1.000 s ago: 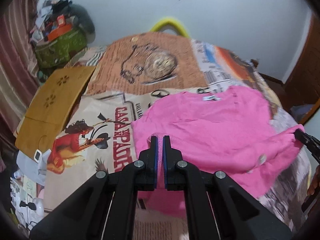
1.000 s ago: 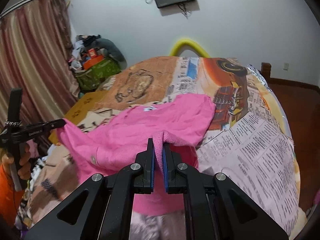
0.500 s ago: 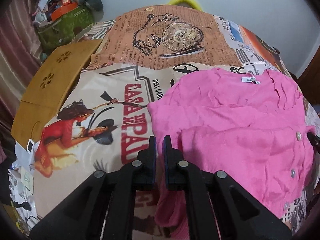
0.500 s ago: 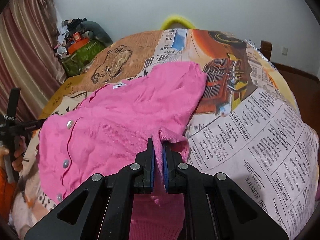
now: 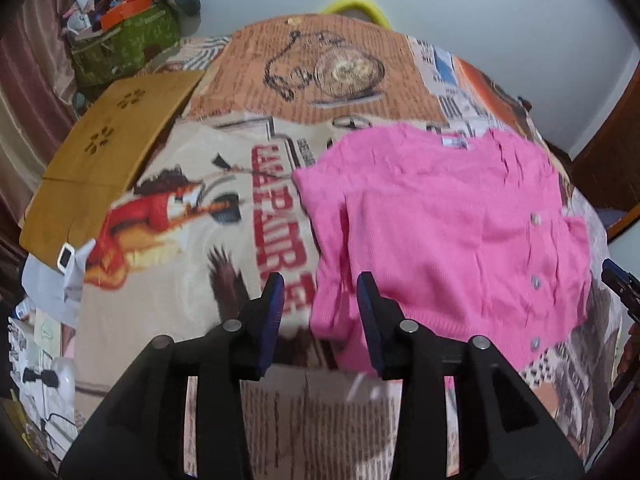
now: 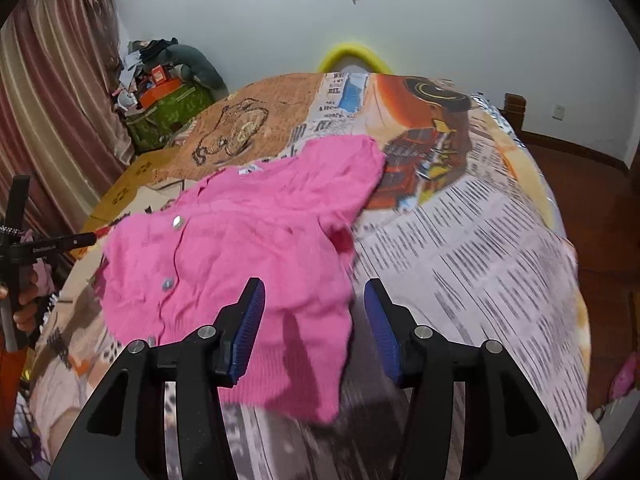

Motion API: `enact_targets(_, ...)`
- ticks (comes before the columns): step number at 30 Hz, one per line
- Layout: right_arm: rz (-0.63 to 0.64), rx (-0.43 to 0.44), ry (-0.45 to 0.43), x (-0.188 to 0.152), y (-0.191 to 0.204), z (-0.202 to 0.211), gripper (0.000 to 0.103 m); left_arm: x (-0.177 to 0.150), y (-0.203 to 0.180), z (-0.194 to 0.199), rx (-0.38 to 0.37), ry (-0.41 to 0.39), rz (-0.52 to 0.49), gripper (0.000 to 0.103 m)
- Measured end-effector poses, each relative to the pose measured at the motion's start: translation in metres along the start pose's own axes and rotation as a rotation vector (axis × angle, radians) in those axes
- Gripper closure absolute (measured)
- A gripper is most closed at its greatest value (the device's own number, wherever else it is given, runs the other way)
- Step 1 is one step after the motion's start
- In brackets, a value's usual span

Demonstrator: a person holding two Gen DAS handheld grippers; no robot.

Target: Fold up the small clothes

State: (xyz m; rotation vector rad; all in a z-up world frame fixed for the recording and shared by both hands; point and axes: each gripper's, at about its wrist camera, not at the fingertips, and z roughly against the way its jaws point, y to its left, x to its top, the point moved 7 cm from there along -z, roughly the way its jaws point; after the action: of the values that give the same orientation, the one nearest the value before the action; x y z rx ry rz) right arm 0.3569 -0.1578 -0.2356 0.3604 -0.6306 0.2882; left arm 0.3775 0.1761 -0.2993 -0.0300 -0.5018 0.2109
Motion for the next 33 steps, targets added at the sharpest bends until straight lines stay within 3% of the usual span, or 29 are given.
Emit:
enact_targets(8, -0.031, 0.012, 0.091, -0.03, -0.009, -0.01, 0.055, -0.036, -0.016, -0.019, -0.052, 0.091, -0.012, 0.066)
enact_targets(11, -0.022, 0.023, 0.106, -0.039, -0.006, -0.016, 0.055, -0.042, -0.022, -0.026, -0.031, 0.098, -0.037, 0.066)
enact_targets(15, 0.008, 0.039, 0.104, -0.041, 0.002, -0.021, 0.055, -0.042, -0.026, -0.028, 0.02, 0.088, -0.051, 0.08)
enact_targets(17, 0.029, 0.048, 0.106, -0.041, 0.007, -0.027, 0.063, -0.042, -0.027, -0.028, 0.055, 0.078, -0.061, 0.096)
enact_targets(18, 0.035, 0.044, 0.115, -0.042, 0.008, -0.03, 0.068, -0.043, -0.027, -0.027, 0.051, 0.079, -0.059, 0.097)
enact_targets(20, 0.042, 0.033, 0.127, -0.044, 0.01, -0.033, 0.087, -0.045, -0.026, -0.024, 0.032, 0.073, -0.043, 0.097)
enact_targets(22, 0.025, 0.054, 0.146, -0.046, 0.011, -0.033, 0.094, -0.047, -0.025, -0.019, 0.03, 0.064, -0.038, 0.098)
enact_targets(28, 0.072, 0.069, 0.13, -0.049, 0.025, -0.012, 0.096, -0.045, -0.019, 0.015, 0.015, -0.004, -0.039, 0.098)
enact_targets(33, 0.092, 0.071, 0.049, -0.028, 0.038, 0.016, 0.096, -0.026, -0.013, 0.054, 0.029, -0.095, -0.039, 0.098)
